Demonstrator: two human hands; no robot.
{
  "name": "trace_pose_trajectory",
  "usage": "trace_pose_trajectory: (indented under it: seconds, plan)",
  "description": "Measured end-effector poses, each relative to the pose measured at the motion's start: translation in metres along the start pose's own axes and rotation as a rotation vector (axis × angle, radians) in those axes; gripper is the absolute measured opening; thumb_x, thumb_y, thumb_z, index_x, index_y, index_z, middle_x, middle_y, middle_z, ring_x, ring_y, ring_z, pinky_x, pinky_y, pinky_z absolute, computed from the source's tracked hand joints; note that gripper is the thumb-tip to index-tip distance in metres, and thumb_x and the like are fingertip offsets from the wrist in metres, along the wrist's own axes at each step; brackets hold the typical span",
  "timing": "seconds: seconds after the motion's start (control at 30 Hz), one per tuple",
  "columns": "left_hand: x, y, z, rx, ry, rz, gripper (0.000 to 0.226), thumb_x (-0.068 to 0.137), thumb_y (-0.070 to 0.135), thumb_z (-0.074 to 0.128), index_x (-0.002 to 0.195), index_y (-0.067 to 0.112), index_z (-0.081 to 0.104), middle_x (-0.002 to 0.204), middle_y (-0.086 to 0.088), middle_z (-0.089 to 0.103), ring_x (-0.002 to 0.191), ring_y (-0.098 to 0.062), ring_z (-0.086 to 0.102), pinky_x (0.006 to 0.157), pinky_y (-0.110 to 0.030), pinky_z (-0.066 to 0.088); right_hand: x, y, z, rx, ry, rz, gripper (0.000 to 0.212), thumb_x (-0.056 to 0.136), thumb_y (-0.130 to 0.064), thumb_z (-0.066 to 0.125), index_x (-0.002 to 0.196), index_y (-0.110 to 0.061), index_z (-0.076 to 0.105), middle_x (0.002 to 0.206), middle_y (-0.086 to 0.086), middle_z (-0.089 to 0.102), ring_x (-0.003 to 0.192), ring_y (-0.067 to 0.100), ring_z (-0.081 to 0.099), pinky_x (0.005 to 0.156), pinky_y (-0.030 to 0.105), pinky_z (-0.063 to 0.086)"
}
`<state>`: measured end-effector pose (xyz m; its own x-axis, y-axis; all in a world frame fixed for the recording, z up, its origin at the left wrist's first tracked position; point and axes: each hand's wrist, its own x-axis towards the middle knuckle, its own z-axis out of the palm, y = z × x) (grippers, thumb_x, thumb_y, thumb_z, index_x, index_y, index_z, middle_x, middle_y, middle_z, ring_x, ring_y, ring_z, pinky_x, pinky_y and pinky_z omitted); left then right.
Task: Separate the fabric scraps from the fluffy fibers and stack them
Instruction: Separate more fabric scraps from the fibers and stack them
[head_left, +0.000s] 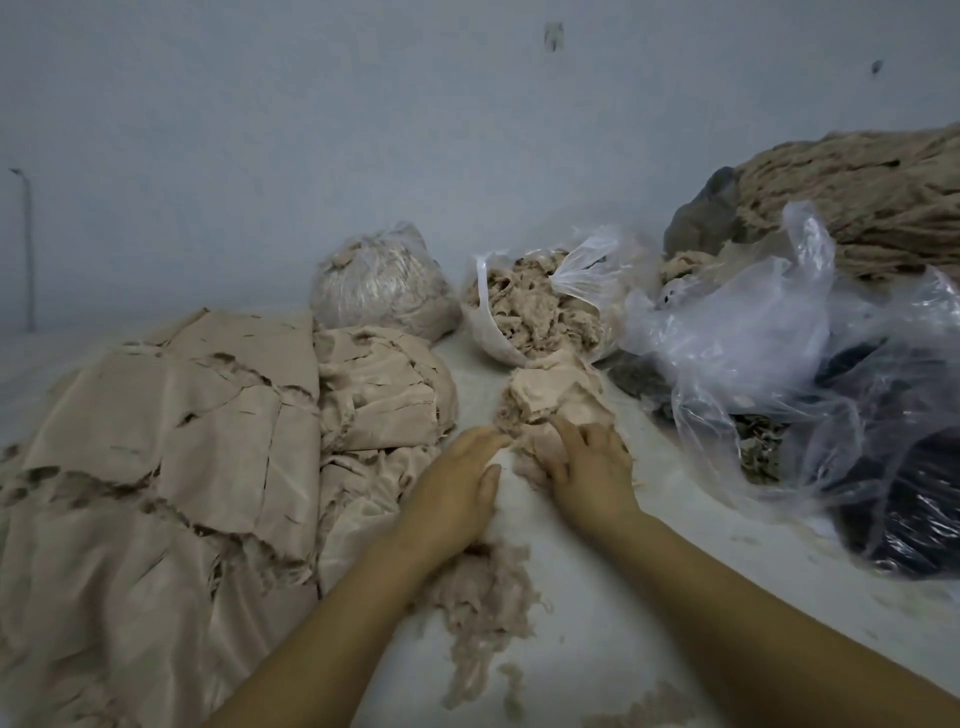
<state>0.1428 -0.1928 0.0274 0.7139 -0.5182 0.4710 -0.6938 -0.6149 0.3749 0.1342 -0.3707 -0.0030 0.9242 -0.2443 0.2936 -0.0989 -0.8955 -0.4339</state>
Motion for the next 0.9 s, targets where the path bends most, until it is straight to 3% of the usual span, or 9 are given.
trace_pose_trajectory:
  seconds: [0.07,0.13,0.2,0.27,0.33,0.57,0.67,0.8,0.9]
  plan:
    - [-0.012,-0.015,-0.016,-0.071,0.030,-0.158,0.043,0.093,0.004,0.045,0.134,0.012,0.050,0.133,-0.005,0.054,0.119,-0.018,0.050,0.097,-0.016,0.031,-0.016,-0.021,0.004,0.314,0.016,-0.069,0.043,0.098,-0.040,0.044,0.137,-0.022,0.047,0.120,0.004,0.054,0.113,0.021,0.048,0.093,0.030,0.038]
    - [-0.025,-0.025,-0.022,-0.088,-0.061,-0.238,0.045,0.090,0.003,0.045,0.133,0.015,0.050,0.132,-0.004,0.053,0.121,-0.016,0.049,0.100,-0.022,0.035,-0.035,-0.043,0.008,0.585,-0.191,-0.070,0.047,0.091,-0.051,0.054,0.130,-0.024,0.054,0.105,-0.008,0.057,0.095,0.006,0.053,0.079,0.019,0.040]
    - [-0.037,-0.030,-0.017,-0.008,-0.154,-0.220,0.046,0.091,0.008,0.047,0.136,0.016,0.046,0.139,-0.003,0.046,0.129,-0.015,0.041,0.106,-0.023,0.030,-0.049,-0.055,0.018,0.631,-0.298,-0.100,0.036,0.085,-0.046,0.065,0.113,-0.024,0.064,0.095,-0.013,0.060,0.086,0.001,0.055,0.077,0.018,0.041]
    - [-0.044,-0.032,-0.010,0.001,-0.113,-0.196,0.045,0.093,0.009,0.048,0.138,0.014,0.045,0.142,-0.002,0.043,0.132,-0.013,0.037,0.108,-0.018,0.025,-0.054,-0.054,0.024,0.633,-0.192,-0.116,0.006,0.088,-0.026,0.066,0.087,-0.020,0.068,0.080,-0.013,0.062,0.074,-0.002,0.054,0.073,0.018,0.040]
    - [-0.048,-0.032,-0.007,-0.021,-0.020,-0.186,0.039,0.093,0.007,0.050,0.132,0.011,0.052,0.138,-0.003,0.048,0.130,-0.014,0.040,0.105,-0.013,0.023,-0.056,-0.047,0.022,0.754,-0.097,-0.031,0.016,0.090,-0.017,0.062,0.074,-0.021,0.061,0.069,-0.014,0.058,0.064,-0.002,0.050,0.065,0.015,0.039]
    - [-0.050,-0.035,0.003,-0.002,0.086,-0.195,0.029,0.093,0.000,0.048,0.118,0.004,0.062,0.125,-0.010,0.059,0.121,-0.022,0.049,0.103,-0.018,0.027,-0.060,-0.046,0.013,1.174,-0.102,-0.087,0.023,0.090,0.001,0.056,0.071,-0.011,0.052,0.061,-0.014,0.050,0.059,0.001,0.043,0.061,0.015,0.037]
    - [-0.050,-0.038,0.006,0.013,0.122,-0.173,0.032,0.087,-0.007,0.052,0.114,0.003,0.065,0.118,-0.012,0.062,0.116,-0.025,0.051,0.101,-0.022,0.030,-0.060,-0.045,0.005,1.392,-0.217,-0.154,0.014,0.080,-0.009,0.058,0.069,-0.007,0.050,0.061,-0.010,0.048,0.058,0.004,0.042,0.057,0.015,0.035]
    - [-0.052,-0.040,0.007,-0.015,0.154,-0.137,0.027,0.080,-0.015,0.051,0.089,0.002,0.070,0.088,-0.011,0.065,0.088,-0.022,0.053,0.082,-0.035,0.046,-0.059,-0.044,0.006,1.128,-0.336,-0.170,0.022,0.078,-0.027,0.065,0.094,-0.015,0.056,0.082,-0.008,0.053,0.072,0.002,0.050,0.069,0.015,0.041]
    - [-0.053,-0.039,0.008,0.035,0.099,-0.126,0.030,0.083,0.002,0.044,0.094,0.006,0.072,0.088,-0.007,0.065,0.092,-0.020,0.051,0.090,-0.032,0.041,-0.059,-0.048,0.018,0.744,-0.252,-0.212,0.030,0.076,-0.024,0.077,0.100,-0.027,0.060,0.093,-0.010,0.057,0.080,-0.003,0.052,0.074,0.015,0.041]
